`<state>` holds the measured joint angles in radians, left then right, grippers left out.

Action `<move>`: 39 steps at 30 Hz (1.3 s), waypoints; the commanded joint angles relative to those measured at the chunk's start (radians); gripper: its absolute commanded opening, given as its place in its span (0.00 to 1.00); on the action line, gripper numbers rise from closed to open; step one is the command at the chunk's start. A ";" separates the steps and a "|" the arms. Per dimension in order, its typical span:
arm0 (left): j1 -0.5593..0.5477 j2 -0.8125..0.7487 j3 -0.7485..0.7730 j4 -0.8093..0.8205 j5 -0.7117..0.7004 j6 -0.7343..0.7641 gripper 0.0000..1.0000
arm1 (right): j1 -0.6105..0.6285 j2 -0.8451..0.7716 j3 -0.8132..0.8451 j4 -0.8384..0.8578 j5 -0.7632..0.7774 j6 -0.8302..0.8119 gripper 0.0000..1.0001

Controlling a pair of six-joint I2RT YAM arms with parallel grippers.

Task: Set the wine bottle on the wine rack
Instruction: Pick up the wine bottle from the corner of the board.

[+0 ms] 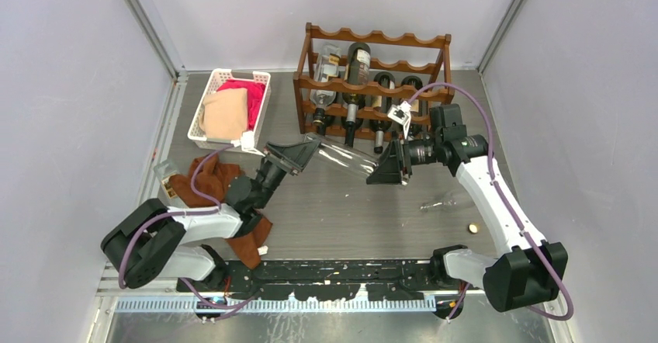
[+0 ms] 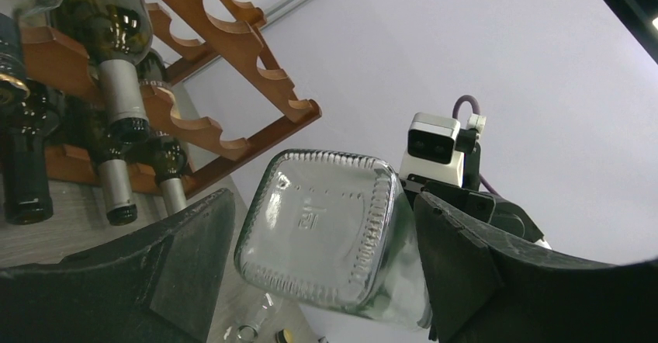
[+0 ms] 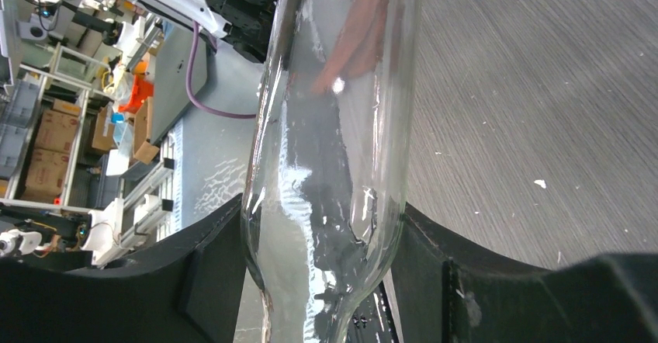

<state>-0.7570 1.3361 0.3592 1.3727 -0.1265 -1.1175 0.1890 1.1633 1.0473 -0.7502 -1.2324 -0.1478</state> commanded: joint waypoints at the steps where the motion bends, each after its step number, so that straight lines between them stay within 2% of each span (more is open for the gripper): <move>1: 0.005 -0.075 -0.047 0.058 -0.060 0.088 0.85 | -0.025 -0.052 0.056 -0.066 -0.064 -0.132 0.01; 5: 0.031 -0.179 -0.127 -0.008 -0.071 0.142 0.87 | -0.041 -0.056 0.062 -0.213 -0.030 -0.306 0.01; 8: 0.064 -0.327 -0.148 -0.186 -0.044 0.176 0.88 | -0.052 -0.058 0.056 -0.300 -0.024 -0.405 0.01; 10: 0.080 -0.450 -0.127 -0.433 -0.017 0.229 0.88 | -0.061 -0.059 0.053 -0.337 -0.015 -0.446 0.01; 14: 0.090 -0.672 0.022 -0.991 -0.030 0.516 0.89 | -0.088 -0.067 0.038 -0.379 0.013 -0.493 0.01; 16: 0.092 -0.704 0.080 -1.116 -0.041 0.663 0.90 | -0.098 -0.076 0.026 -0.373 0.040 -0.495 0.01; 18: 0.105 -0.680 0.130 -1.169 0.011 0.800 0.88 | -0.107 -0.078 0.019 -0.368 0.061 -0.494 0.01; 21: 0.143 -0.536 0.246 -1.239 0.095 0.934 0.87 | -0.109 -0.070 0.017 -0.374 0.098 -0.499 0.01; 23: 0.180 -0.442 0.276 -1.189 0.196 1.004 0.86 | -0.113 -0.070 0.014 -0.373 0.124 -0.501 0.01; 27: 0.274 -0.283 0.259 -0.903 0.390 1.124 0.89 | -0.129 -0.081 0.005 -0.369 0.133 -0.504 0.01; 31: 0.420 -0.109 0.296 -0.700 0.563 1.061 0.89 | -0.132 -0.076 -0.001 -0.368 0.149 -0.512 0.01; 35: 0.476 0.059 0.320 -0.493 0.675 1.092 0.90 | -0.132 -0.061 0.006 -0.391 0.148 -0.535 0.01; 39: 0.531 0.224 0.370 -0.306 0.759 1.048 0.87 | -0.131 -0.056 0.007 -0.394 0.148 -0.543 0.01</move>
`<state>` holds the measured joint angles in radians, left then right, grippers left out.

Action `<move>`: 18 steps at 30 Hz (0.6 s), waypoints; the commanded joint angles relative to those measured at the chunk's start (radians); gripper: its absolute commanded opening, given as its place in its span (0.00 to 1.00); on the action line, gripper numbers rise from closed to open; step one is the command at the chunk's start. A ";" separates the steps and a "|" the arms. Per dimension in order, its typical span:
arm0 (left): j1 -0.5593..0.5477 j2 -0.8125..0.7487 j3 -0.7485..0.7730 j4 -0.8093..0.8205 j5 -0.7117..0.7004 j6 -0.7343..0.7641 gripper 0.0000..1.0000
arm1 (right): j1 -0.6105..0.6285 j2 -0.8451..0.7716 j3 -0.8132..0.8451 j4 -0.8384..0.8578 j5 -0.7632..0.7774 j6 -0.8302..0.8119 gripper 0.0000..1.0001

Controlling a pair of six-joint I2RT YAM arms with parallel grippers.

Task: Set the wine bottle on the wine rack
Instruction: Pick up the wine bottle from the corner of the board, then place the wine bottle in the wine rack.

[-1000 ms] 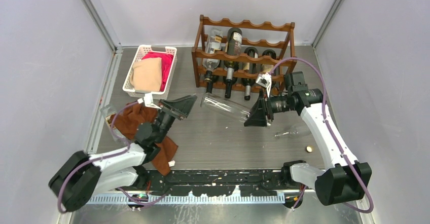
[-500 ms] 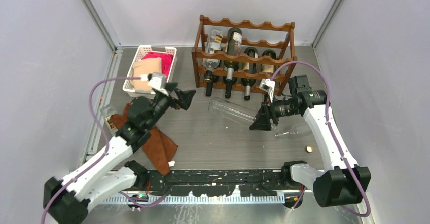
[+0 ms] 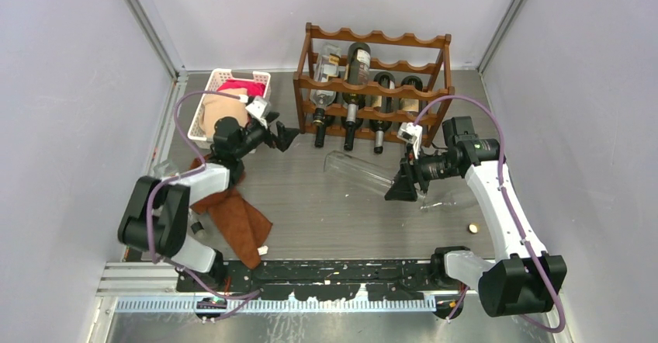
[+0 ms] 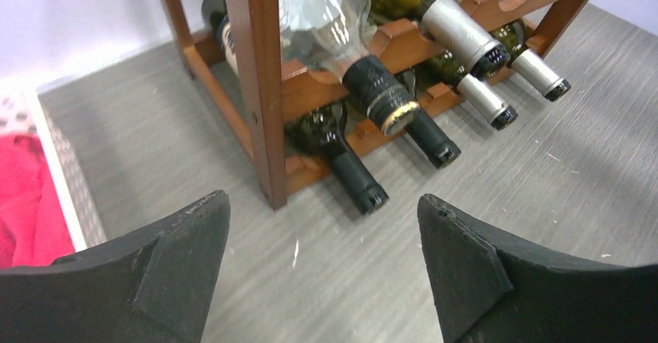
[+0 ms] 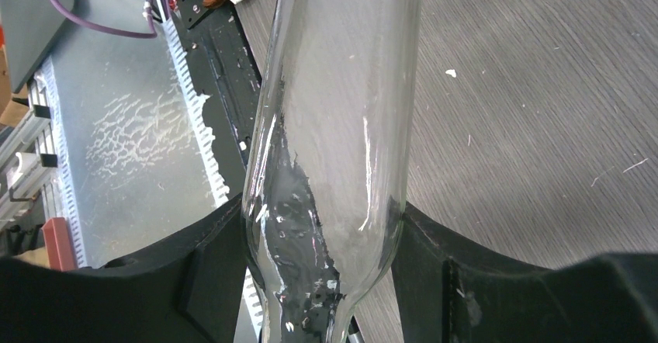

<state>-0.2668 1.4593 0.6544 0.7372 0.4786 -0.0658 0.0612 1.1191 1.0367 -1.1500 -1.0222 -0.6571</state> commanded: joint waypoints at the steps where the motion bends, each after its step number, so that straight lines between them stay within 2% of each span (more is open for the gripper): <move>1: 0.054 0.146 0.089 0.409 0.174 -0.023 0.85 | -0.004 -0.011 0.019 0.003 -0.062 -0.038 0.01; 5: 0.107 0.310 0.162 0.621 0.293 -0.087 0.73 | -0.004 -0.007 0.019 -0.004 -0.064 -0.048 0.01; 18: 0.123 0.504 0.395 0.583 0.423 -0.210 0.76 | -0.018 0.024 0.023 -0.008 -0.053 -0.058 0.01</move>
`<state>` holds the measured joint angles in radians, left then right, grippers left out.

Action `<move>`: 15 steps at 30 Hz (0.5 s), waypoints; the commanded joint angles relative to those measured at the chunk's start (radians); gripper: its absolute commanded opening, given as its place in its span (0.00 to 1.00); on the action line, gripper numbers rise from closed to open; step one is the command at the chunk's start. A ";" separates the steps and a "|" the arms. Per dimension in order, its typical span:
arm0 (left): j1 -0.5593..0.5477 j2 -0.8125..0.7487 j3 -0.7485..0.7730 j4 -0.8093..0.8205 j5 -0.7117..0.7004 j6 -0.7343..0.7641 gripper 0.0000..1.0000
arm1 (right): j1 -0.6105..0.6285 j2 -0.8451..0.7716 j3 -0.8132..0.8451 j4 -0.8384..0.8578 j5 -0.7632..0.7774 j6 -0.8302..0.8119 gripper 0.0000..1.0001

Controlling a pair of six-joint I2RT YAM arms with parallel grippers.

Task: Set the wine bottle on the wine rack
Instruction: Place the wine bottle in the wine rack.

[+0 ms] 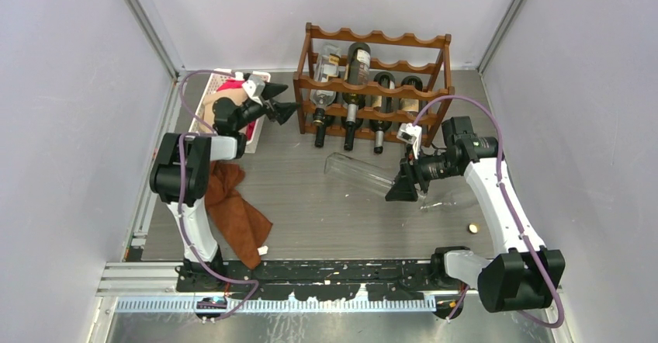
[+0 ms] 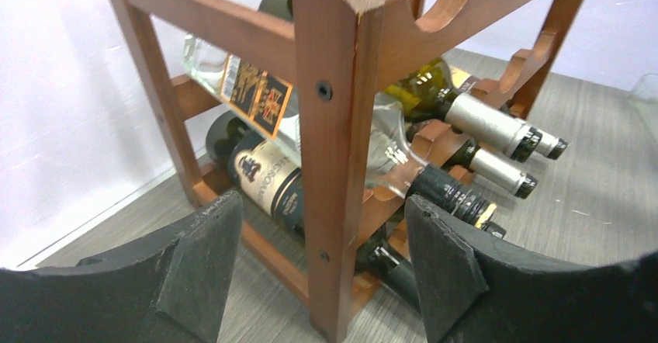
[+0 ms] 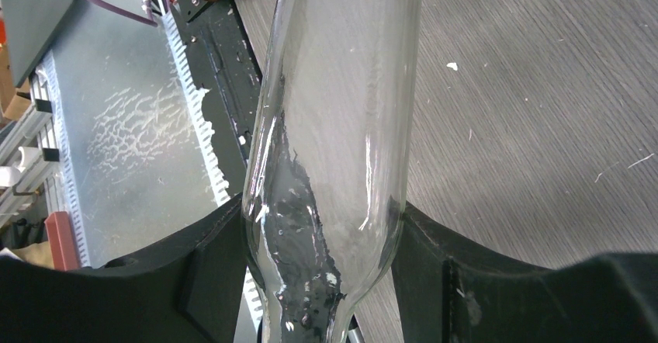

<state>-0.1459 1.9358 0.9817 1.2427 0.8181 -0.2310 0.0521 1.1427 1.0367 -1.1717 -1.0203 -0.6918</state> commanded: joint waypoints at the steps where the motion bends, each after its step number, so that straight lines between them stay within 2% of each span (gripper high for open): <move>1: 0.002 0.041 0.085 0.071 0.102 -0.058 0.75 | -0.009 0.002 0.023 0.015 -0.054 -0.023 0.01; 9: 0.002 0.101 0.186 0.015 0.215 -0.083 0.64 | -0.011 0.018 0.025 0.012 -0.053 -0.028 0.01; 15: 0.000 0.120 0.225 0.006 0.225 -0.106 0.57 | -0.011 0.032 0.028 0.007 -0.054 -0.032 0.01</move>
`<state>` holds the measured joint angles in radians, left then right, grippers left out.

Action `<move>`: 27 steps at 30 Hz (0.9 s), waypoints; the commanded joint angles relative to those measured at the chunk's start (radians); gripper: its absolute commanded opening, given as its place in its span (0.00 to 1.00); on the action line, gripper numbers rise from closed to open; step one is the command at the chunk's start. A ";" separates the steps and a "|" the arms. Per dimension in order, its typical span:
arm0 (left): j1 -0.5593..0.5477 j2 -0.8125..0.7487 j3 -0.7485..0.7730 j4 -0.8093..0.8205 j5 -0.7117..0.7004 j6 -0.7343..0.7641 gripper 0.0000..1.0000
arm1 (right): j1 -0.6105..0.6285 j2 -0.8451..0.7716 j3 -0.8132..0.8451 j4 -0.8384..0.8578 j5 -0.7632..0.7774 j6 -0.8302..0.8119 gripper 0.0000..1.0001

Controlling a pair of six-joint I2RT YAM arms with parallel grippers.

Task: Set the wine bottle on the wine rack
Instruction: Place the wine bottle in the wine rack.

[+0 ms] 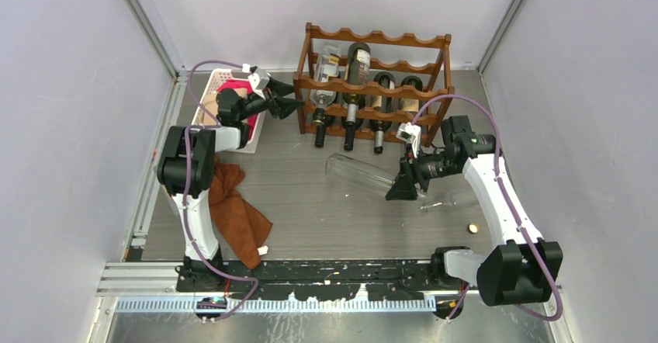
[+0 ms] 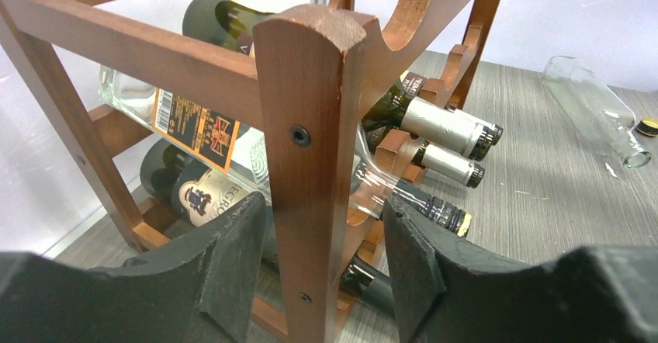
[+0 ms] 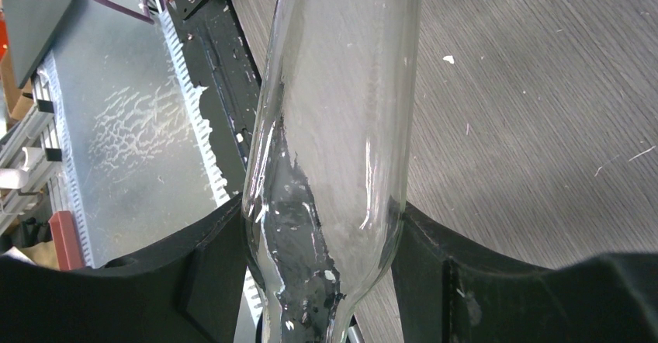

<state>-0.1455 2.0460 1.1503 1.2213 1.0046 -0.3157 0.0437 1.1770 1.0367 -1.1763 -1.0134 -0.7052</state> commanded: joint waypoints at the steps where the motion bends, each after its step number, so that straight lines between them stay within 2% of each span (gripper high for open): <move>1: -0.002 0.015 0.063 0.027 0.038 -0.028 0.55 | -0.002 0.000 0.028 0.011 -0.059 -0.019 0.01; 4: -0.009 0.028 0.079 0.023 0.042 -0.038 0.46 | -0.002 0.002 0.027 0.011 -0.055 -0.019 0.01; 8: -0.020 0.037 0.083 0.023 0.046 -0.045 0.40 | -0.008 0.002 0.028 0.014 -0.050 -0.019 0.01; 11: -0.019 0.031 0.064 0.046 0.034 -0.054 0.27 | -0.018 -0.001 0.029 0.014 -0.050 -0.017 0.01; 13: -0.019 0.018 0.039 0.066 0.013 -0.054 0.14 | -0.026 -0.004 0.029 0.015 -0.049 -0.015 0.01; 15: -0.019 0.002 0.009 0.092 -0.009 -0.059 0.07 | -0.032 -0.006 0.030 0.015 -0.048 -0.013 0.01; 27: -0.020 -0.058 -0.118 0.210 -0.085 -0.144 0.00 | -0.155 -0.054 0.035 0.028 -0.035 0.017 0.01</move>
<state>-0.1638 2.0571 1.0790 1.3628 0.8867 -0.3882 -0.0746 1.1793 1.0367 -1.1770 -0.9836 -0.7029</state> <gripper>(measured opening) 0.360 0.650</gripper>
